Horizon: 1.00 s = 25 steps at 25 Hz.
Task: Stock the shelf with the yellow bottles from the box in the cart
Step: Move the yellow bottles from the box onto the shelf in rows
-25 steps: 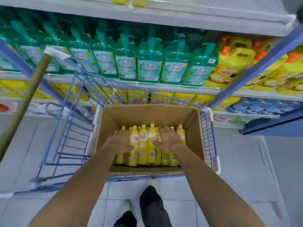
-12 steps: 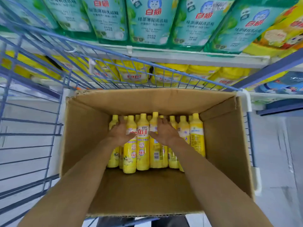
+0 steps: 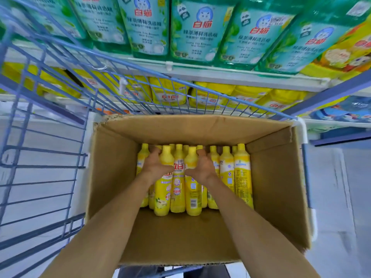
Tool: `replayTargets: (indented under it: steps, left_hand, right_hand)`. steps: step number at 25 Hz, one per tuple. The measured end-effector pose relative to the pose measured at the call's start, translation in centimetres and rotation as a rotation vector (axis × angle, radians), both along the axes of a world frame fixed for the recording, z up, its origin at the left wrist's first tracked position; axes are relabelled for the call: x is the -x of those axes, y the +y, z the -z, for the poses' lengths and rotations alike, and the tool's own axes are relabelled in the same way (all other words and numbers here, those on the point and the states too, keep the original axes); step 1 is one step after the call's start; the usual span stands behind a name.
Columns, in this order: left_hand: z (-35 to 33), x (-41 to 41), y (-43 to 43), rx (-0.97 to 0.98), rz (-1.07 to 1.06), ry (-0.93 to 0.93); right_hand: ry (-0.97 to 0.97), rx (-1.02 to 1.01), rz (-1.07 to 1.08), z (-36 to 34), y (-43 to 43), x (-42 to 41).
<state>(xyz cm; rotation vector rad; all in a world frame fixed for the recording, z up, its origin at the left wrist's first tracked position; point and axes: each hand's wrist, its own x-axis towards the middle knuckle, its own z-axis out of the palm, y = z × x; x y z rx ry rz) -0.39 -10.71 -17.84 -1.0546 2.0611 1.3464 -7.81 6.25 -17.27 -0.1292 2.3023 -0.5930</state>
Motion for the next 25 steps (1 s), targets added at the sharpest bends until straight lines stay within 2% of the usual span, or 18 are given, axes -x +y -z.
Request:
replayTargets:
  steps: [4,9,16,20,25]
  left_hand:
    - [-7.0,-1.6,0.4,-0.02,0.064,0.16]
    - [-20.4,1.6,-3.0,0.082,0.061,0.343]
    - [-43.7,6.8,-5.5,0.273,0.199,0.751]
    - [-52.9,8.3,-5.7,0.265,0.158,0.905]
    - [-61.4,11.3,-3.8,0.35,0.184,1.079]
  right_hand:
    - [0.046,-0.002,-0.232,-7.5,-0.7,-0.4]
    - [0.112,0.125,-0.339,-23.1,-1.7,3.0]
    - [0.522,0.327,-0.325,-44.4,-2.9,6.9]
    - [0.675,0.427,-0.251,-52.8,-2.0,9.1]
    - [0.818,0.516,-0.262,-60.2,-0.6,12.5]
